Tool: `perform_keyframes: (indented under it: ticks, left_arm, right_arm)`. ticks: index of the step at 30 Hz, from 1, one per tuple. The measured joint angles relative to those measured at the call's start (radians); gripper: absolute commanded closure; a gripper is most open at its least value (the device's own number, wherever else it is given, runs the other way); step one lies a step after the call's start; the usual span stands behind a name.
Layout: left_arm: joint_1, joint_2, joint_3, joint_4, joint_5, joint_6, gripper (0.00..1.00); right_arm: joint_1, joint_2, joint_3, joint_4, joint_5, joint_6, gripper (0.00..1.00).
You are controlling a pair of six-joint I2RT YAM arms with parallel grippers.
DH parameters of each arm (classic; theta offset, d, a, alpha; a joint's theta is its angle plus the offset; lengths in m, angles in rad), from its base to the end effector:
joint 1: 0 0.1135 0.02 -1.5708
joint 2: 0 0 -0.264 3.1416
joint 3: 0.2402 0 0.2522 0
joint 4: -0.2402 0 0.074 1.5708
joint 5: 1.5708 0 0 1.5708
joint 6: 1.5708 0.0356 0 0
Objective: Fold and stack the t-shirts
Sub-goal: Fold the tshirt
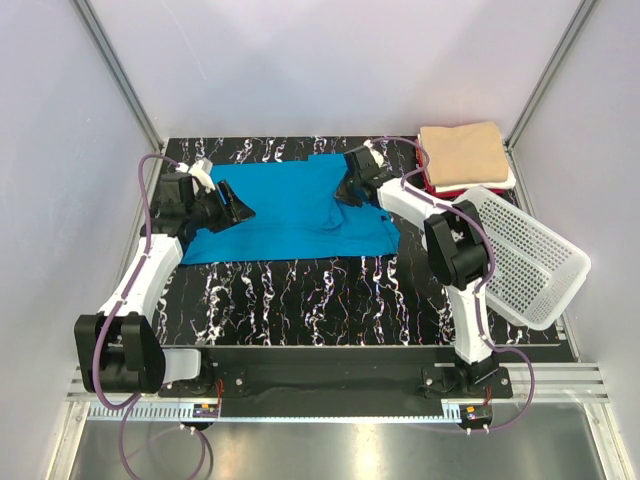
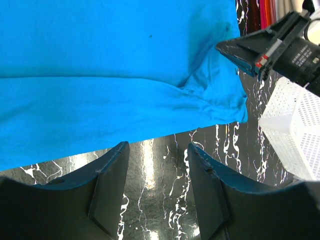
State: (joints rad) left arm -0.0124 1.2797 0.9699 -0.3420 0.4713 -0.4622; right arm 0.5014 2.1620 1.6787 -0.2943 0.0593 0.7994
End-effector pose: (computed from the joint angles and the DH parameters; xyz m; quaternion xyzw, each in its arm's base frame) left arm 0.2796 -0.0196 0.2847 -0.0934 0.8726 -0.3048 0.3700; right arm 0.4307 0.2337 0.1951 0.1482 0.9101 0.2120 0.3238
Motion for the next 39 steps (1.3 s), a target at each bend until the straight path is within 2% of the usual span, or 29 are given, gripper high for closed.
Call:
perform_keyframes:
  ticks: [14, 23, 25, 27, 31, 34, 39]
  left_arm:
    - [0.000, 0.011, -0.005, 0.001, 0.003, -0.001, 0.45]
    - [0.000, 0.014, -0.012, 0.007, 0.003, -0.001, 0.43]
    - [0.000, 0.014, -0.015, 0.006, 0.004, -0.001, 0.43]
    - [-0.001, 0.016, -0.015, 0.008, 0.003, -0.001, 0.43]
    - [-0.005, 0.025, -0.015, 0.012, 0.002, -0.001, 0.43]
    - [-0.012, 0.029, -0.015, 0.012, -0.004, 0.001, 0.42]
    - [-0.015, 0.062, -0.015, 0.015, -0.008, -0.001, 0.42]
  right_arm:
    - [0.016, 0.098, 0.091, 0.013, -0.045, -0.156, 1.00]
    - [0.023, 0.101, 0.105, 0.036, -0.051, -0.158, 0.99]
    - [0.023, 0.113, 0.120, 0.039, -0.052, -0.141, 0.90]
    - [0.023, 0.126, 0.134, 0.040, -0.050, -0.120, 0.76]
    - [0.023, 0.133, 0.147, 0.043, -0.050, -0.091, 0.64]
    - [0.023, 0.129, 0.148, 0.043, -0.051, -0.085, 0.56]
    - [0.023, 0.061, 0.071, 0.008, -0.039, -0.085, 0.54]
